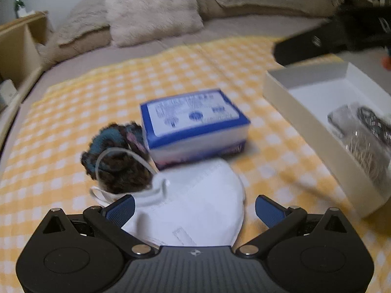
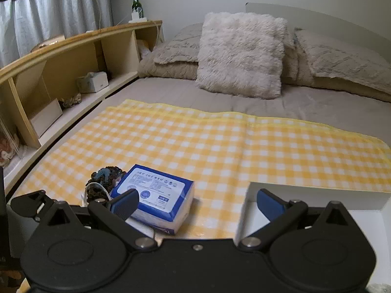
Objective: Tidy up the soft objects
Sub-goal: 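Move the left tool to the white face mask while the right reaches the blue tissue pack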
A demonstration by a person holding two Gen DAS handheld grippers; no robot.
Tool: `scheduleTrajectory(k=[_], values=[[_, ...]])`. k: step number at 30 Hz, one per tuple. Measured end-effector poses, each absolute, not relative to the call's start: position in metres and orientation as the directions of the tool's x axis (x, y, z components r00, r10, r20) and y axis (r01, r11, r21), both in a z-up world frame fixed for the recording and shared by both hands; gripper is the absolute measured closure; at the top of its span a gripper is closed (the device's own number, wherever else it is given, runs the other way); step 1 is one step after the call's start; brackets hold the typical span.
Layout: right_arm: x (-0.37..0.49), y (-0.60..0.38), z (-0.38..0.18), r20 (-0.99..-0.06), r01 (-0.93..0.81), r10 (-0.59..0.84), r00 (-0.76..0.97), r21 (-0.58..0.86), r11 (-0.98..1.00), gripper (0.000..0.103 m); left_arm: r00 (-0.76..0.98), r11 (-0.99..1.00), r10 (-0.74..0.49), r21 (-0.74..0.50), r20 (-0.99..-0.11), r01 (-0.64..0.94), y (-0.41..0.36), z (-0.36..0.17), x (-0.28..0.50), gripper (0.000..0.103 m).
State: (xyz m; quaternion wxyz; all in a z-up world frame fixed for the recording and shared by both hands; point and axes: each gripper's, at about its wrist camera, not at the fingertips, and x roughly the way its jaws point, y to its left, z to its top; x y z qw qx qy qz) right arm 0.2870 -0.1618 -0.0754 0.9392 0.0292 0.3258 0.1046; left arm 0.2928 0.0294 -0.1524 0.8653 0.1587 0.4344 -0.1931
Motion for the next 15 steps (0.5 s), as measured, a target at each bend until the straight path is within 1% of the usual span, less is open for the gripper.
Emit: scheduleTrajectory(k=[1, 2, 3, 7, 9, 11, 12, 13, 15], values=[[0.291, -0.159, -0.078, -0.610, -0.183, 0.218, 0.762, 0.120, 0.976, 0.000, 0.540, 0.873, -0.194, 0.107, -0.819, 0.476, 0.031, -0.156, 0.294, 0.002], [0.295, -0.156, -0.081, -0.614, -0.189, 0.220, 0.758, 0.115, 0.975, 0.000, 0.535, 0.871, -0.191, 0.109, -0.823, 0.479, 0.032, -0.159, 0.295, 0.007], [0.299, -0.153, -0.084, -0.617, -0.195, 0.220, 0.756, 0.109, 0.975, 0.000, 0.528, 0.869, -0.191, 0.108, -0.828, 0.483, 0.033, -0.162, 0.297, 0.014], [0.313, -0.143, -0.093, -0.623, -0.226, 0.233, 0.747, 0.093, 0.970, 0.000, 0.510, 0.873, -0.196, 0.088, -0.838, 0.480, 0.040, -0.169, 0.301, 0.029], [0.321, -0.139, -0.098, -0.626, -0.250, 0.246, 0.740, 0.084, 0.965, 0.000, 0.516, 0.873, -0.202, 0.086, -0.833, 0.480, 0.043, -0.169, 0.301, 0.045], [0.331, -0.135, -0.102, -0.631, -0.270, 0.263, 0.730, 0.086, 0.959, 0.000, 0.515, 0.876, -0.219, 0.066, -0.829, 0.478, 0.046, -0.167, 0.303, 0.053], [0.335, -0.134, -0.104, -0.632, -0.277, 0.272, 0.726, 0.093, 0.956, 0.000, 0.508, 0.874, -0.236, 0.048, -0.828, 0.484, 0.047, -0.165, 0.303, 0.060], [0.340, -0.133, -0.106, -0.633, -0.280, 0.279, 0.722, 0.101, 0.954, 0.000, 0.501, 0.870, -0.252, 0.033, -0.828, 0.492, 0.049, -0.164, 0.303, 0.063], [0.351, -0.131, -0.110, -0.639, -0.282, 0.296, 0.710, 0.127, 0.951, 0.000, 0.486, 0.859, -0.269, 0.021, -0.831, 0.512, 0.048, -0.162, 0.302, 0.075]])
